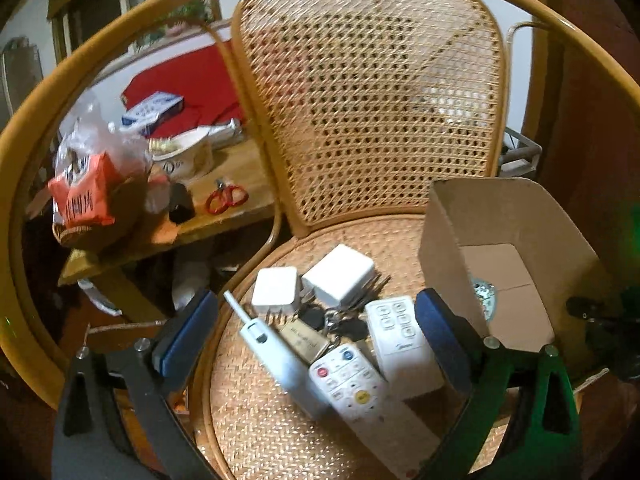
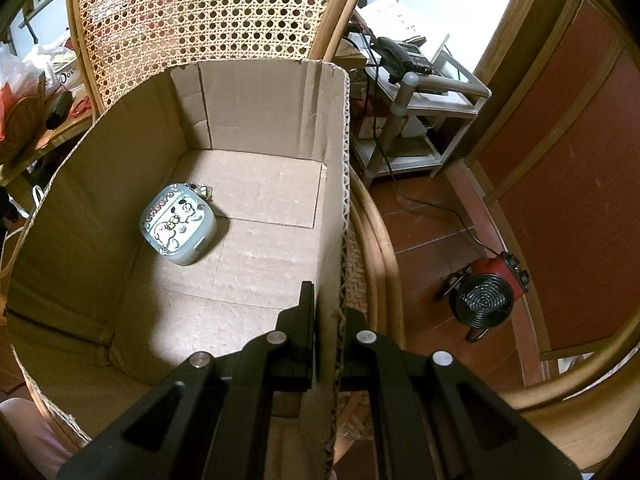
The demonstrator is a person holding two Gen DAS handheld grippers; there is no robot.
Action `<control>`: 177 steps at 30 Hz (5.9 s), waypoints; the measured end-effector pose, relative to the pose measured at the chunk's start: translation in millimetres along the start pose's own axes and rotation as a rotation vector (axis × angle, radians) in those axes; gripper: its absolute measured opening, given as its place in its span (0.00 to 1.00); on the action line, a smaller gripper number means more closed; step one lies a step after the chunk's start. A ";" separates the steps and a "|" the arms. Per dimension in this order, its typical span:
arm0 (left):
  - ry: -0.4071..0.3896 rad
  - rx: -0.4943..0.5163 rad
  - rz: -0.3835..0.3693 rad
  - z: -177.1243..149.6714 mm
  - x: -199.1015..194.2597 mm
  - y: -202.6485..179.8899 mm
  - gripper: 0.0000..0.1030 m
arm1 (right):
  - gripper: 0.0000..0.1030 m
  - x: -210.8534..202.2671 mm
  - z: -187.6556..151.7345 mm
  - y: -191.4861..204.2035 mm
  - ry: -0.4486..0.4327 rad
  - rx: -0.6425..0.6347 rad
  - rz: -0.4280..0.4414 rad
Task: Organize rigid objects
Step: 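Open the left gripper to drop the pouch into the box, then move the left gripper back over the white TV remote, then close the left gripper on the white JSCN TV remote and lift, then carry the remote with the left gripper and release it into the box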
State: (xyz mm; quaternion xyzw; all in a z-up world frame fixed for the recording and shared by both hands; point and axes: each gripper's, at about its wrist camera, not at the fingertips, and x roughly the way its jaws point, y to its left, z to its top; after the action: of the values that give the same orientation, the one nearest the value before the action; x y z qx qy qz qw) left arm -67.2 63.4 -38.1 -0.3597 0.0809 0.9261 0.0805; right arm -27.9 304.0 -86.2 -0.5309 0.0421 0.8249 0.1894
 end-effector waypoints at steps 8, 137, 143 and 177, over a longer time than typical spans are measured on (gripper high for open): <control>0.102 -0.042 -0.004 -9.9 16.6 22.8 0.95 | 0.07 0.0 -0.1 0.4 0.001 0.000 0.001; -0.048 0.049 -0.128 4.3 -31.2 -22.0 0.39 | 0.07 3.9 -4.9 -1.1 0.009 0.011 0.005; -0.067 0.076 -0.147 26.4 -32.3 -45.5 0.39 | 0.07 4.2 -4.6 -1.0 0.010 0.009 0.003; 0.089 0.188 -0.238 13.8 14.0 -118.1 0.39 | 0.07 4.1 -0.3 -2.8 0.011 0.024 0.024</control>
State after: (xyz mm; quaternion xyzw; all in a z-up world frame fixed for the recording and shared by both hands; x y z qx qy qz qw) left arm -61.9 182.5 -48.4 -0.3983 0.1275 0.8814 0.2196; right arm -28.1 307.6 -89.7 -0.5324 0.0594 0.8237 0.1859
